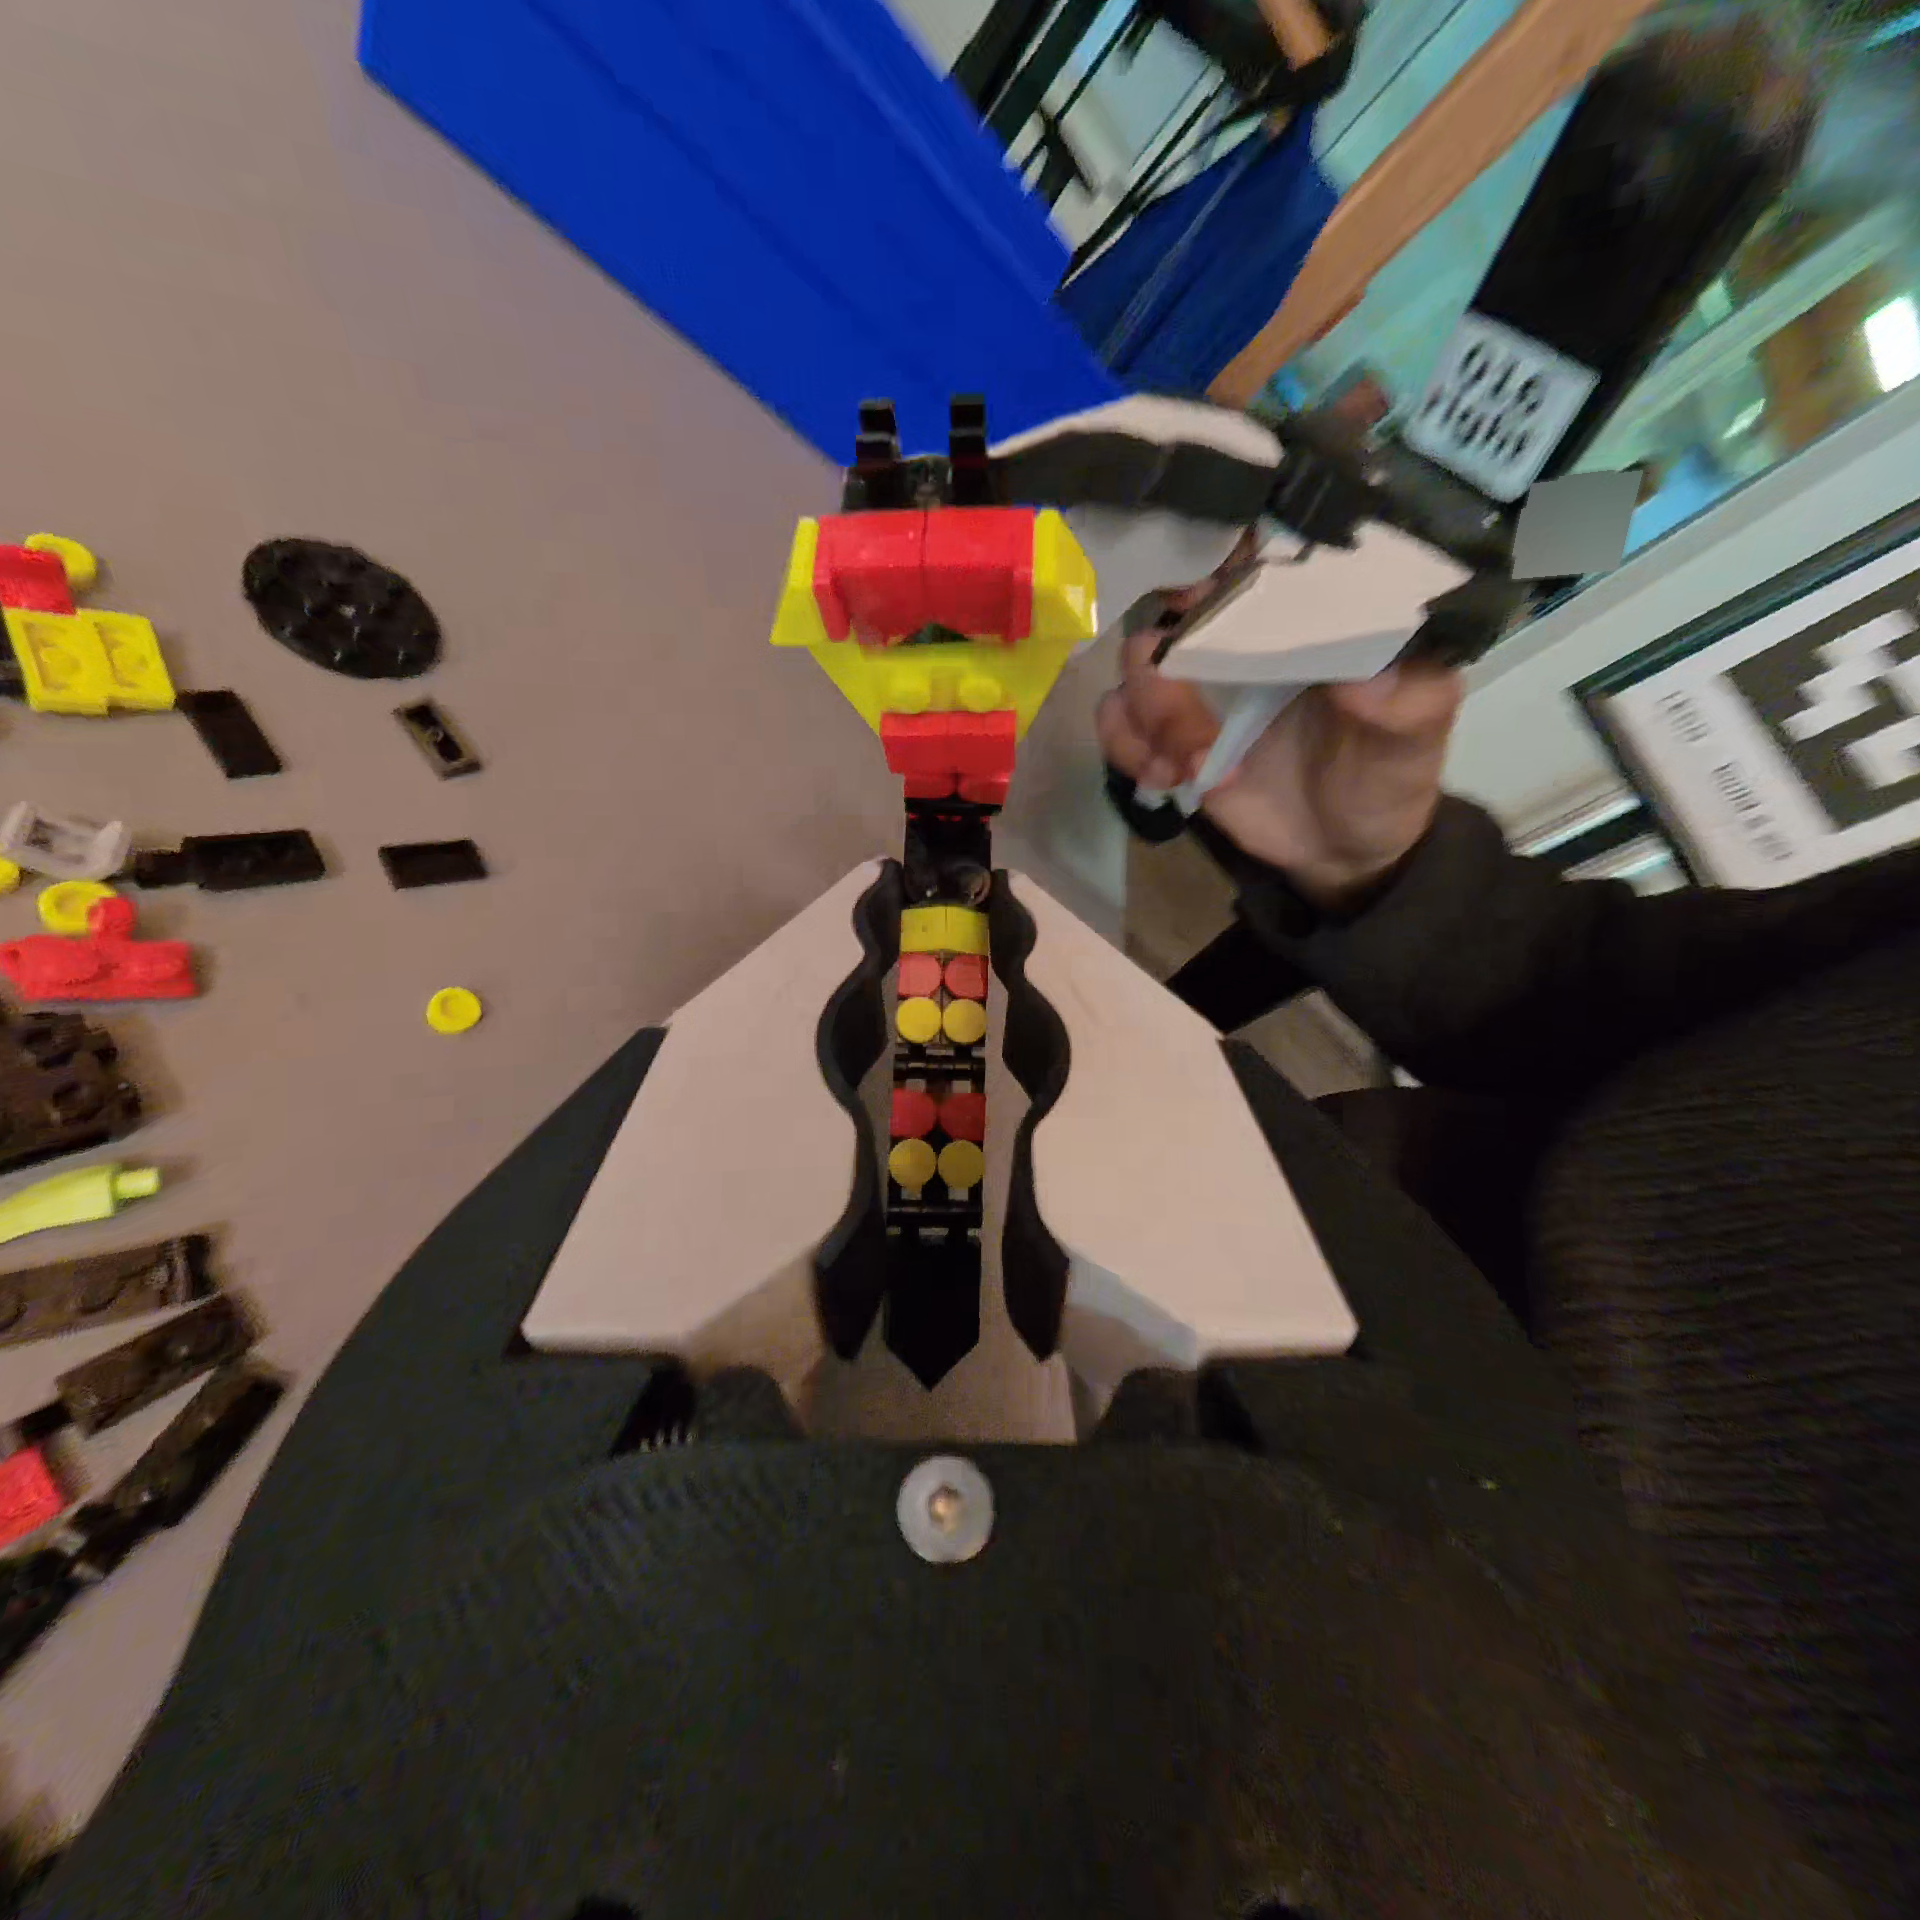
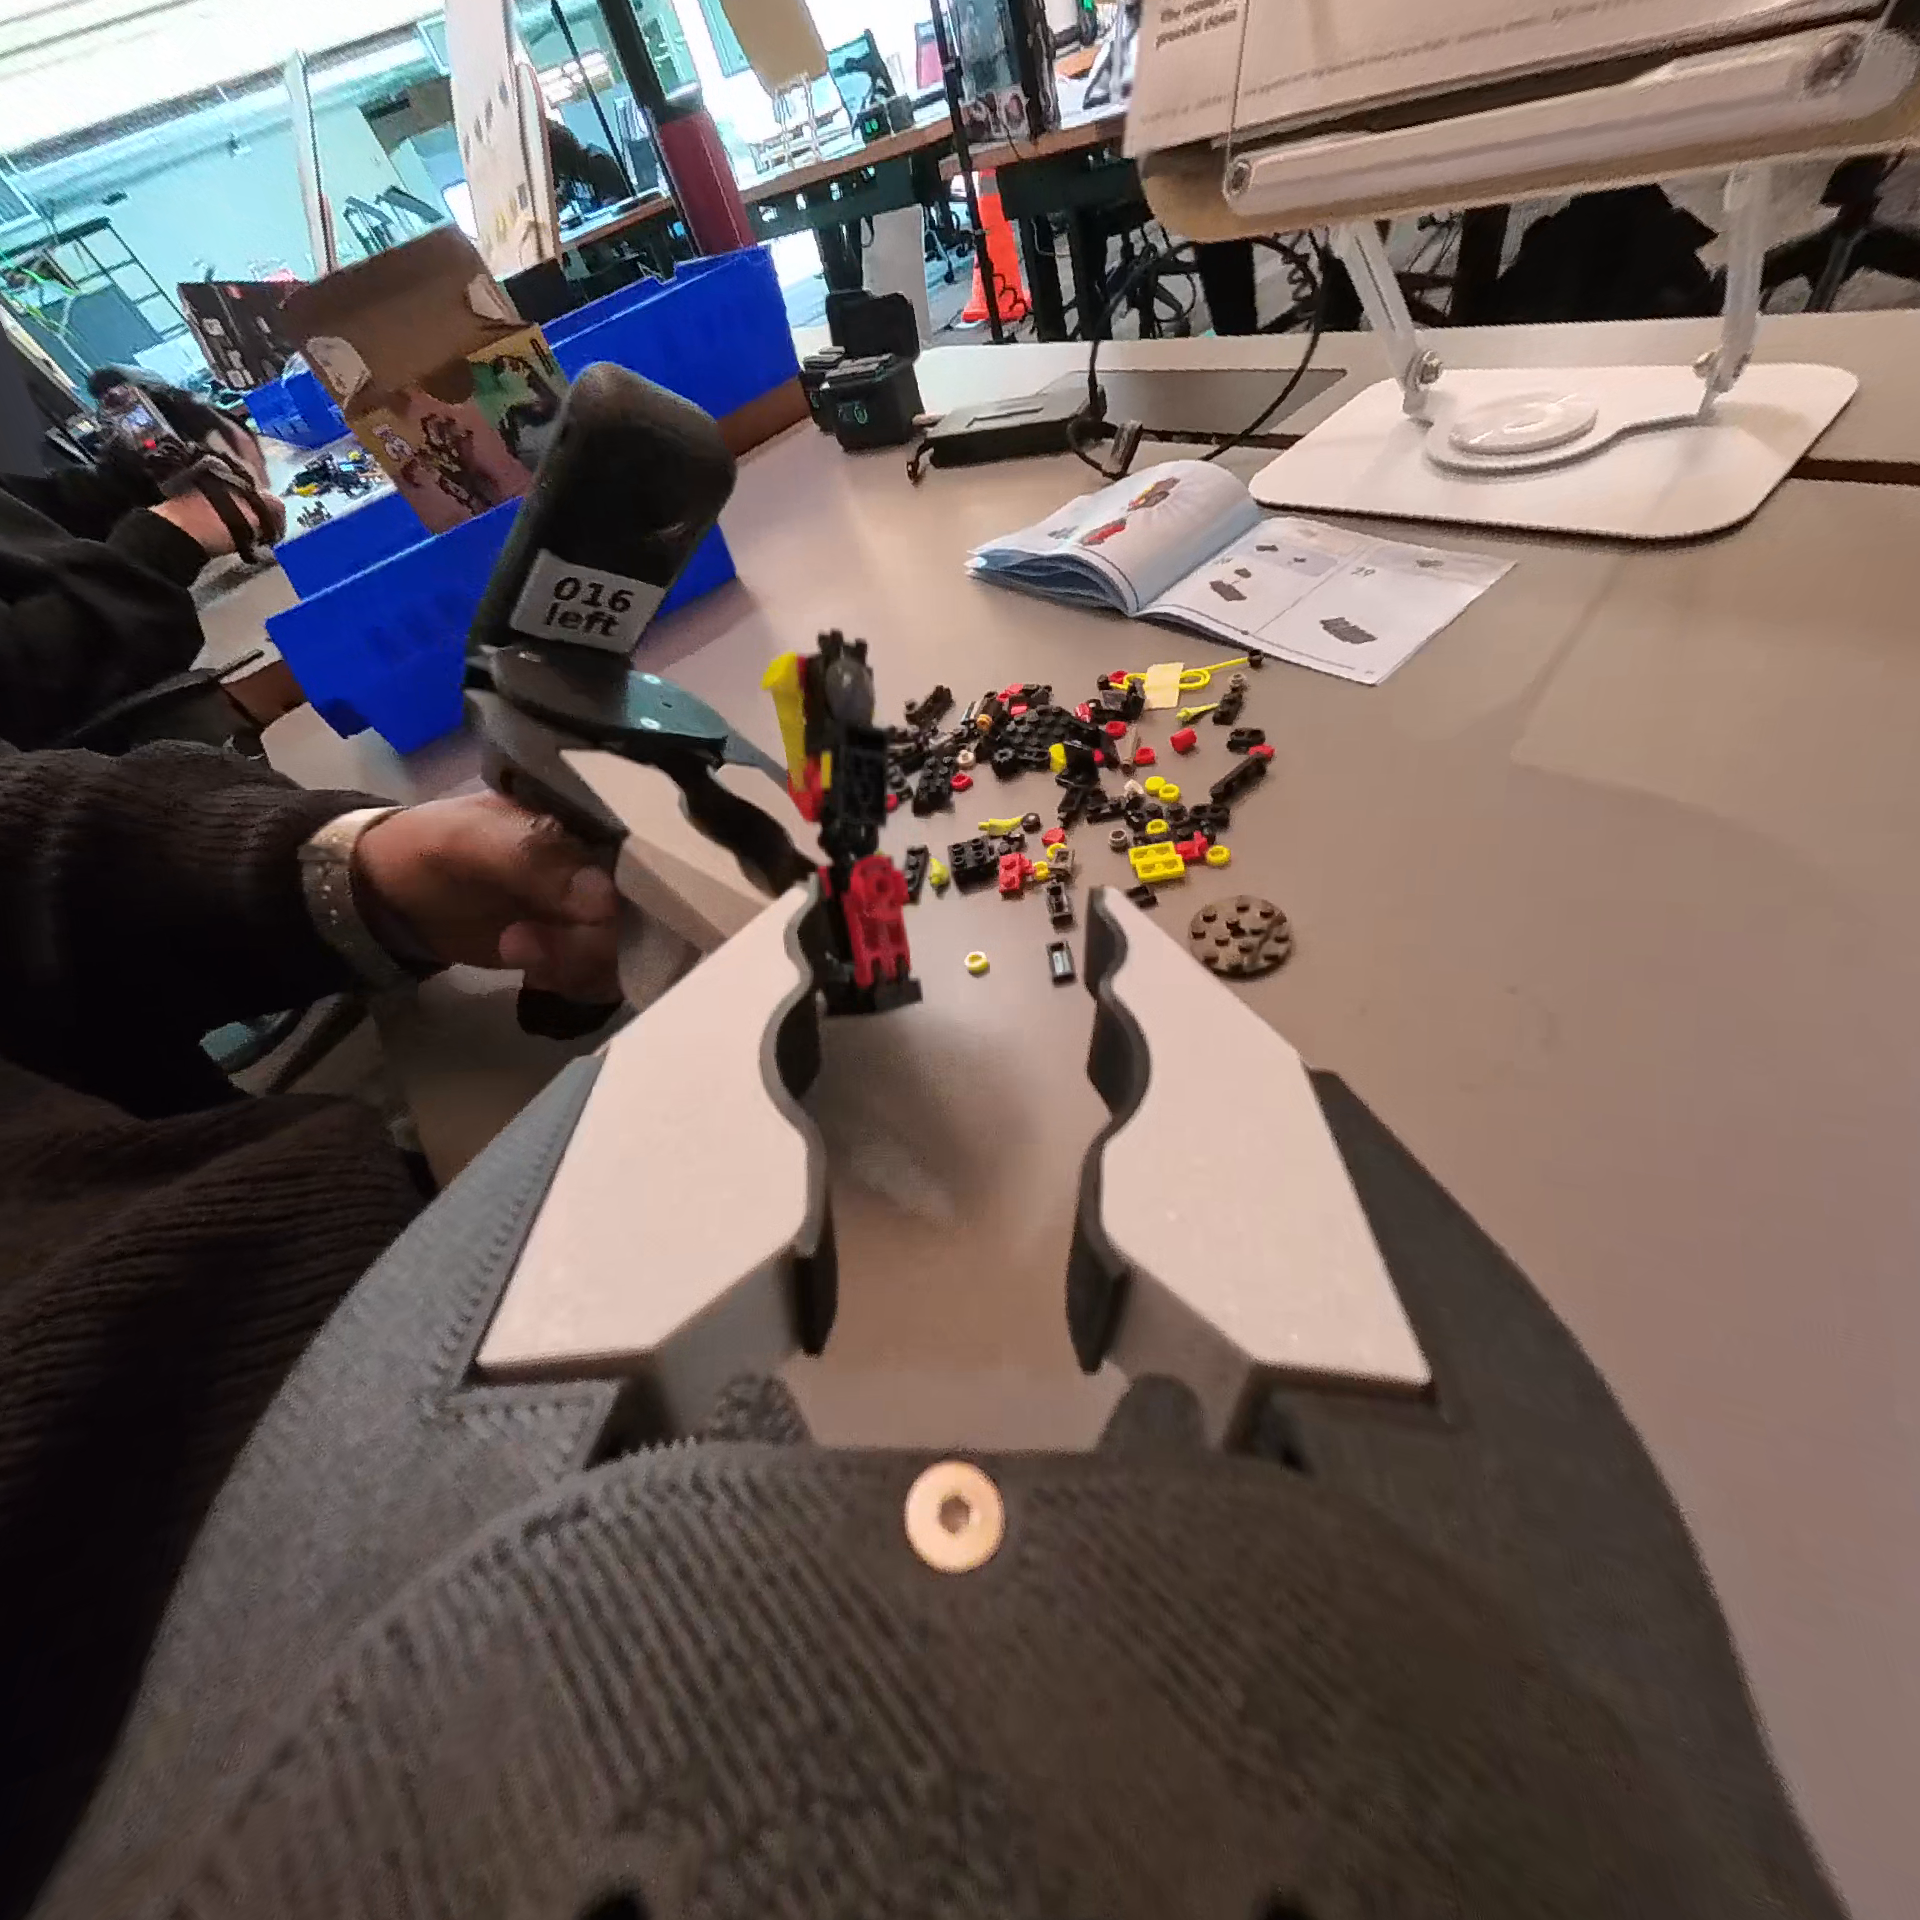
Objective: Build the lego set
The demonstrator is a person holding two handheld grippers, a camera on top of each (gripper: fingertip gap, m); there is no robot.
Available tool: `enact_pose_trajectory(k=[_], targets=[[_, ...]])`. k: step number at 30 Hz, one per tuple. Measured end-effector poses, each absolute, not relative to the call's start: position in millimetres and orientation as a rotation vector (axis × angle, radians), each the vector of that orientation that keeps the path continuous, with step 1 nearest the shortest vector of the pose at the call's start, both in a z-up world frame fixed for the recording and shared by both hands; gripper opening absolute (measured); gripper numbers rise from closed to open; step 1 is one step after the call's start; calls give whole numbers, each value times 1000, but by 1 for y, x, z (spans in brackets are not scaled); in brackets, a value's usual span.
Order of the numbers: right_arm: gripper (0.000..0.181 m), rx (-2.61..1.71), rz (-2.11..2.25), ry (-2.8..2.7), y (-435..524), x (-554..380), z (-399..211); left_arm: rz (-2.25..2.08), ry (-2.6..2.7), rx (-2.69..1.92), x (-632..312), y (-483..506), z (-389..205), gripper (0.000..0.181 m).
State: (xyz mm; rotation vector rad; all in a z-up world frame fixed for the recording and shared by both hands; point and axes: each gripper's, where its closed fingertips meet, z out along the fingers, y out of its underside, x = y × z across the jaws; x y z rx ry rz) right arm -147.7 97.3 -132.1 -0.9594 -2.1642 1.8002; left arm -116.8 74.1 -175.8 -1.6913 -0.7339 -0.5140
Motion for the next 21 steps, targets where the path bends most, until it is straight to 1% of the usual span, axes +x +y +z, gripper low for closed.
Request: enact_pose_trajectory(k=[4, 8, 15, 21], targets=[[44, -859, 1726, -2146, 95, -146, -127, -597, -700, -1555, -118, 70, -156, 16], [39, -740, 1639, -2128, 87, -140, -123, -617, -703, -1529, -117, 72, -154, 16], [28, -454, 1288, -2114, 69, -131, -127, -544, -642, -1559, -108, 82, -153, 15], [28, -338, 1212, -2088, 62, -124, -124, -533, -610, -1573, -101, 86, -152, 15]])
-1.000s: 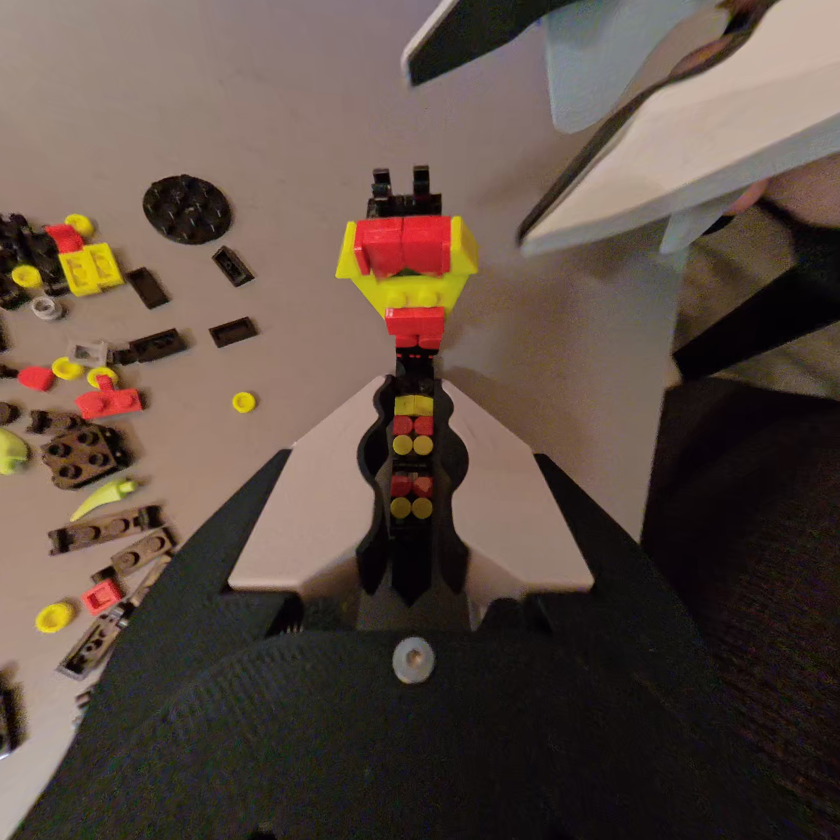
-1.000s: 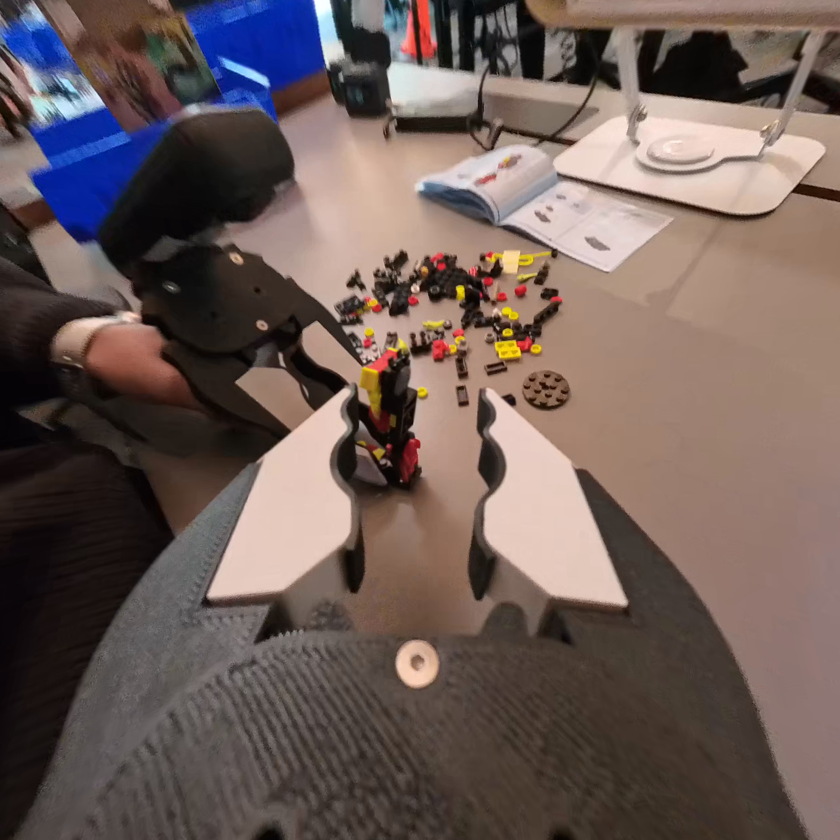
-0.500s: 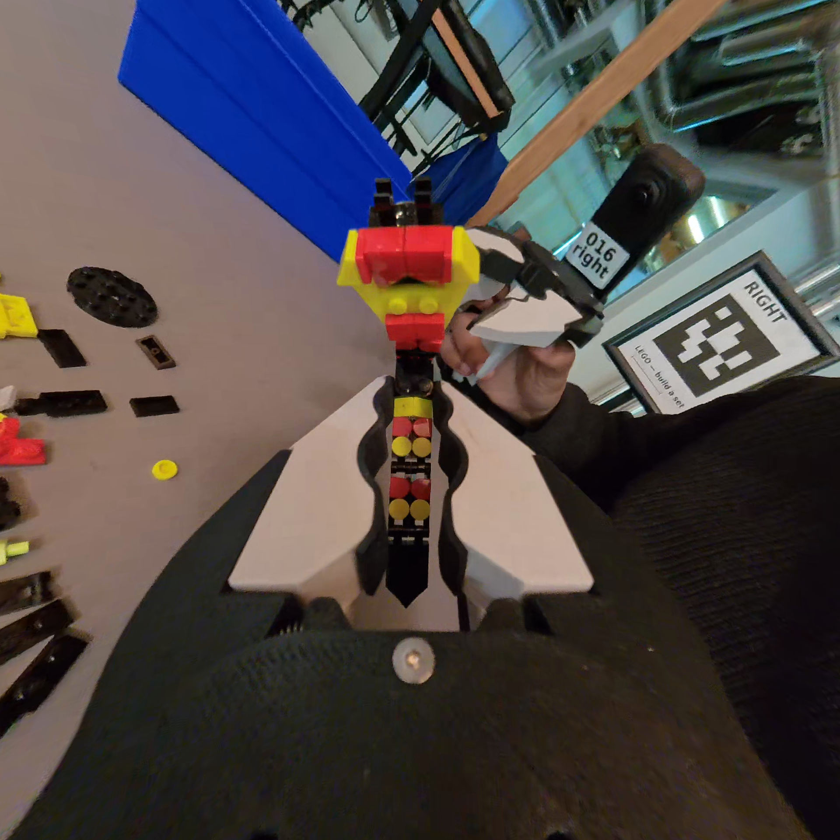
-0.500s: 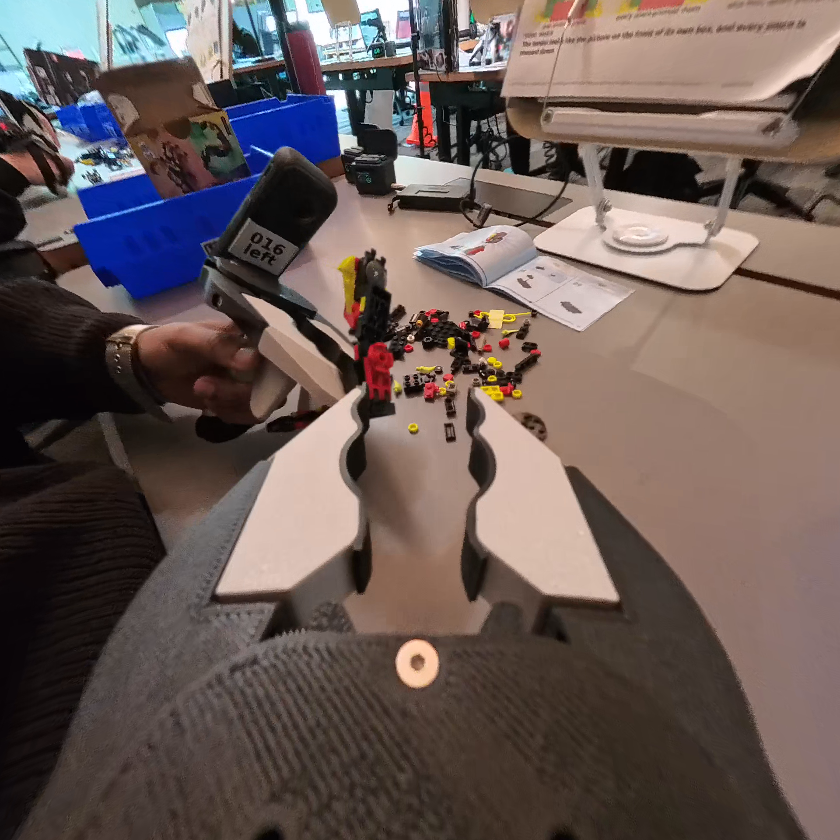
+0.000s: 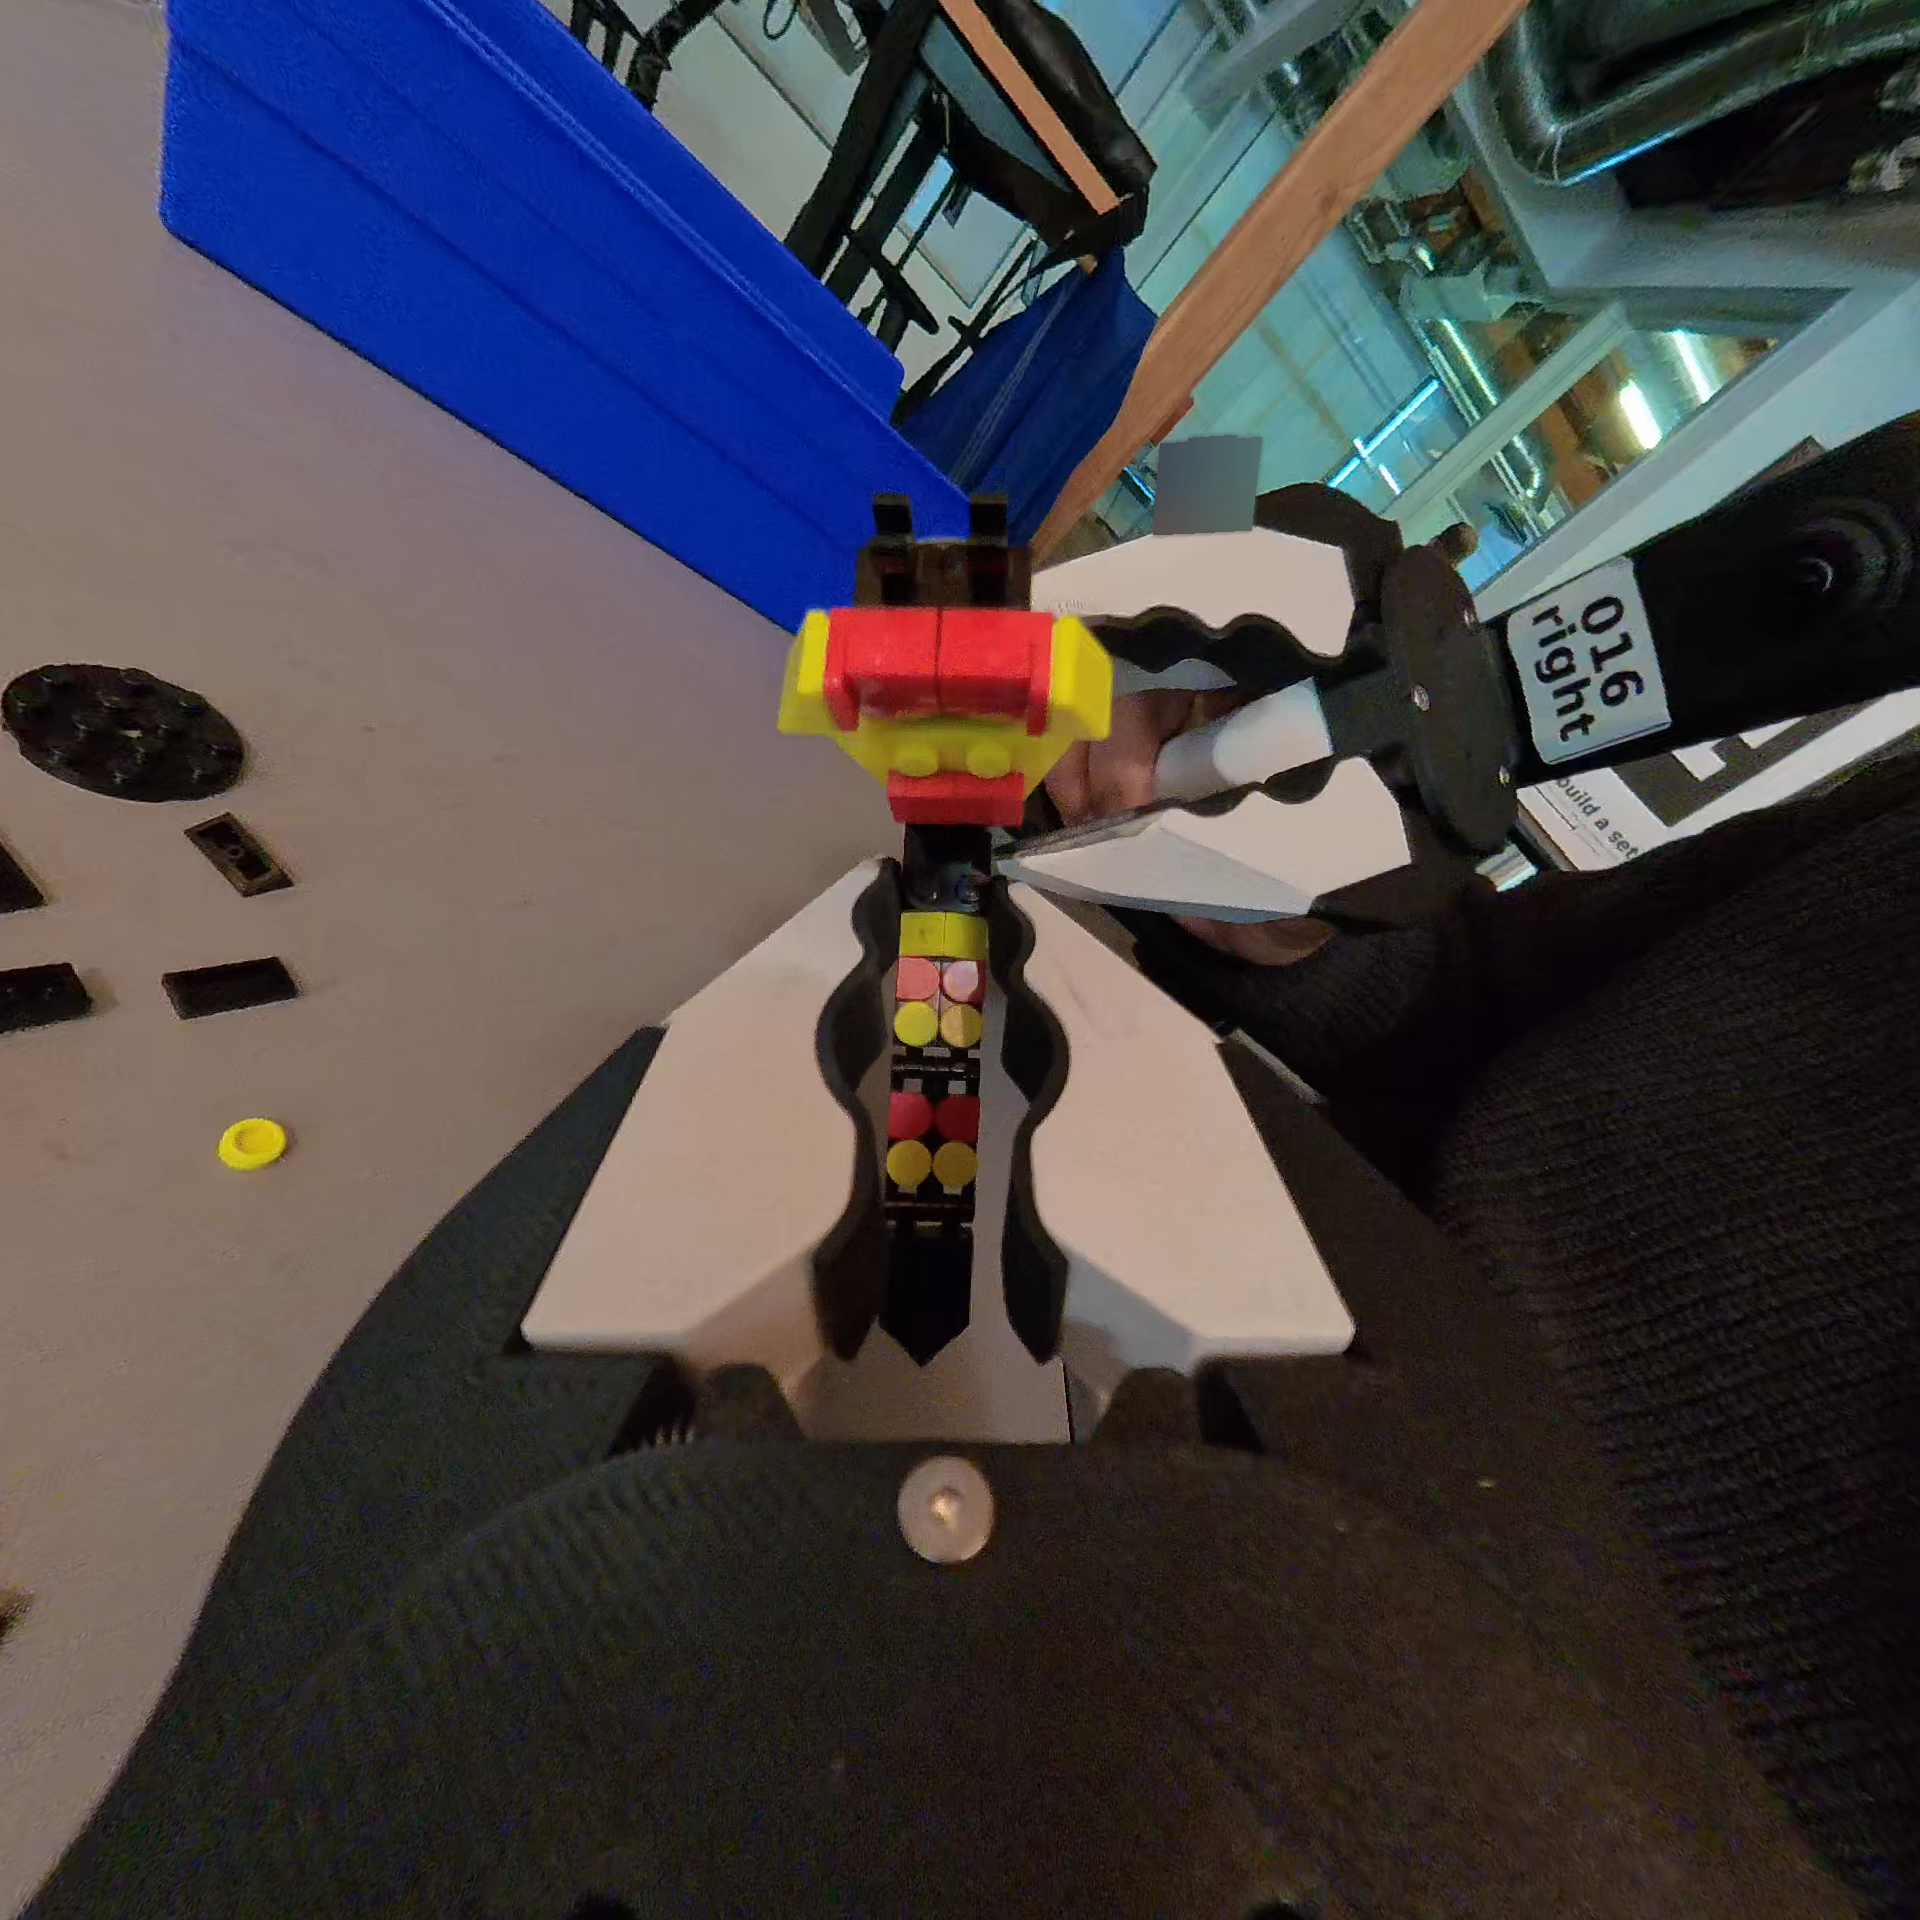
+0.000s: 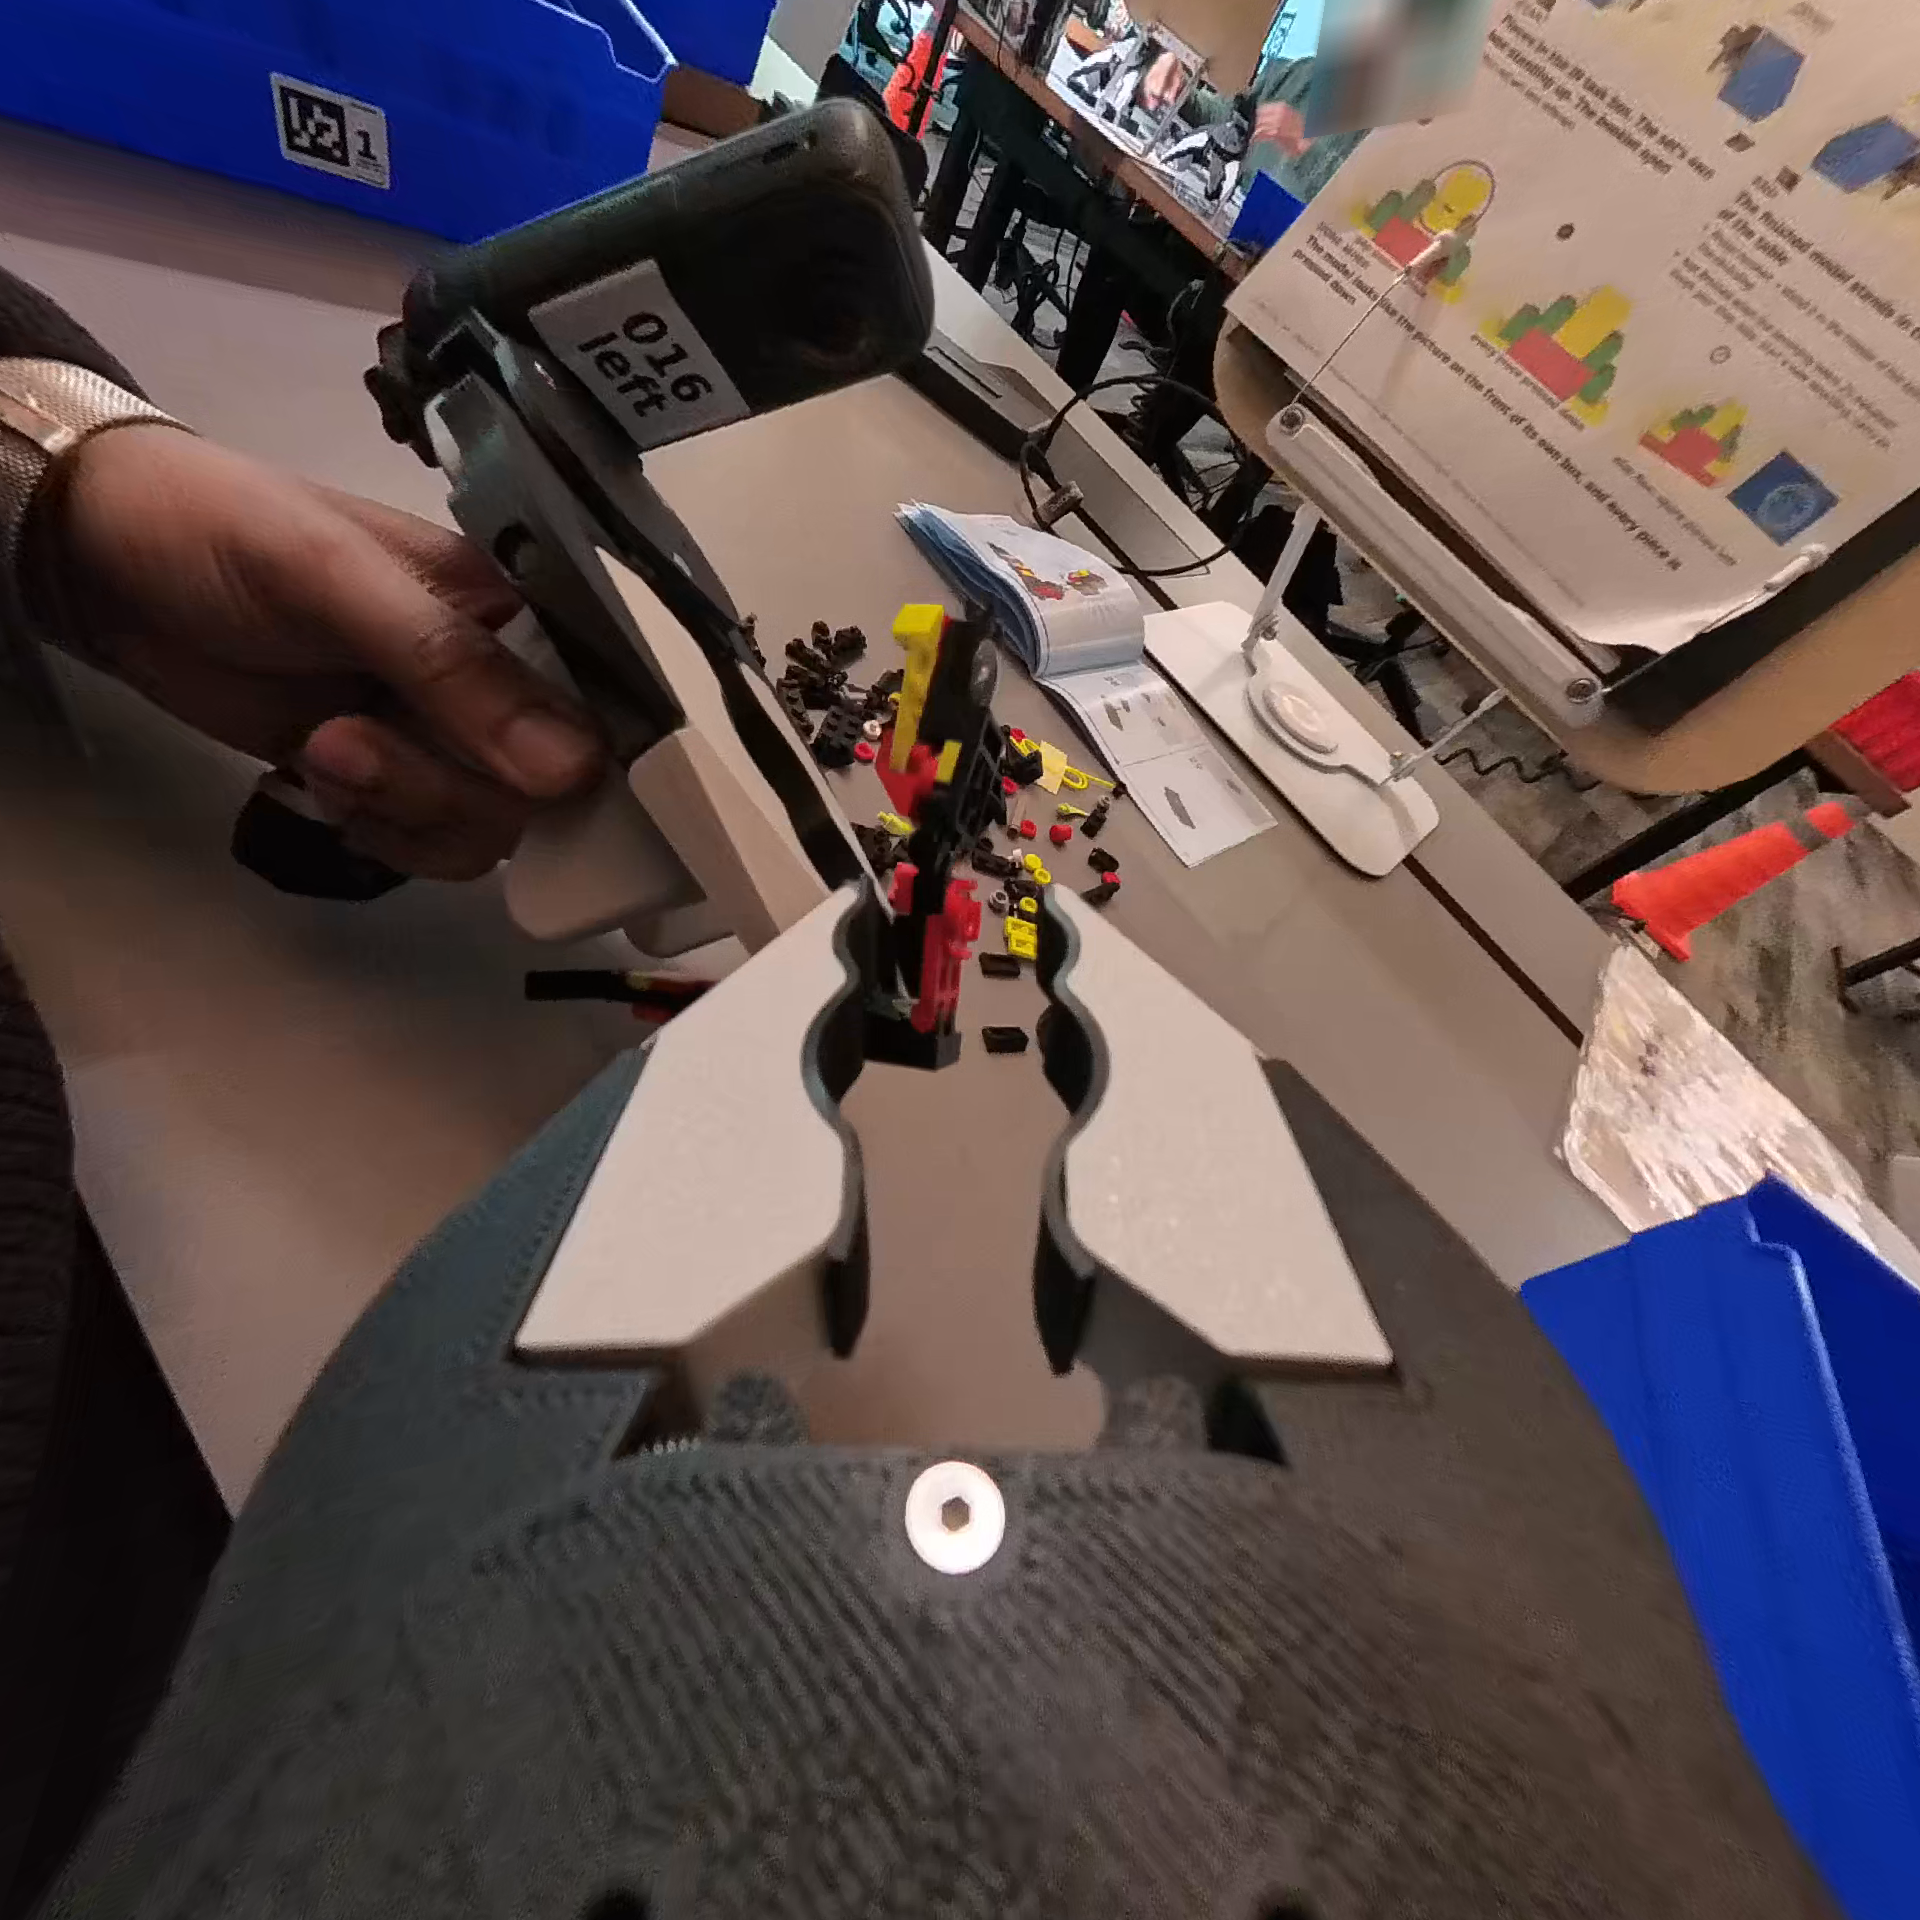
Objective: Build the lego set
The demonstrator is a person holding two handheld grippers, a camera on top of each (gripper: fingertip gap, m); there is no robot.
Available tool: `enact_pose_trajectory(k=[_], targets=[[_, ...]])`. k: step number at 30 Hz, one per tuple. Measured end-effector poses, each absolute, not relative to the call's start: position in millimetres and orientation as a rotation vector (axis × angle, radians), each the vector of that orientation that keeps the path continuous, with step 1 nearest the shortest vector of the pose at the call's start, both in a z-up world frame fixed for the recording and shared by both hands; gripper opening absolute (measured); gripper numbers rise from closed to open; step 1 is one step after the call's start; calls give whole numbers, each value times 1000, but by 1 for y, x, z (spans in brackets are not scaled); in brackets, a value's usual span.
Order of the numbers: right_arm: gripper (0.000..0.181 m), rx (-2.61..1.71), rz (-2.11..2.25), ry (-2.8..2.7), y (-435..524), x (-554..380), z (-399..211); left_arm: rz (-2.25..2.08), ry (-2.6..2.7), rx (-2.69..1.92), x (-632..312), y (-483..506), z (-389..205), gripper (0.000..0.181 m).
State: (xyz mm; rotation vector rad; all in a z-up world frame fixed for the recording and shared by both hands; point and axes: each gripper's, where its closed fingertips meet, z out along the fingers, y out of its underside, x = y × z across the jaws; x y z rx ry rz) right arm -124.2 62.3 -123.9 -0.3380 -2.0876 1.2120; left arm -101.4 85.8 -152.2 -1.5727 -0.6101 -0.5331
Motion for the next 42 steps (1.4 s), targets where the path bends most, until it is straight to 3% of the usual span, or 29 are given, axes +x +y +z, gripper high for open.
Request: enact_pose_trajectory(k=[20, 39, 42], targets=[[14, -379, 1153, -2139, 64, -126, -135, -521, -615, -1600, -101, 87, -157, 15], [14, -374, 1125, -2186, 63, -125, -144, -505, -628, -1669, -100, 86, -167, 15], [23, -366, 1121, -2162, 64, -126, -142, -527, -629, -1665, -98, 87, -167, 15]])
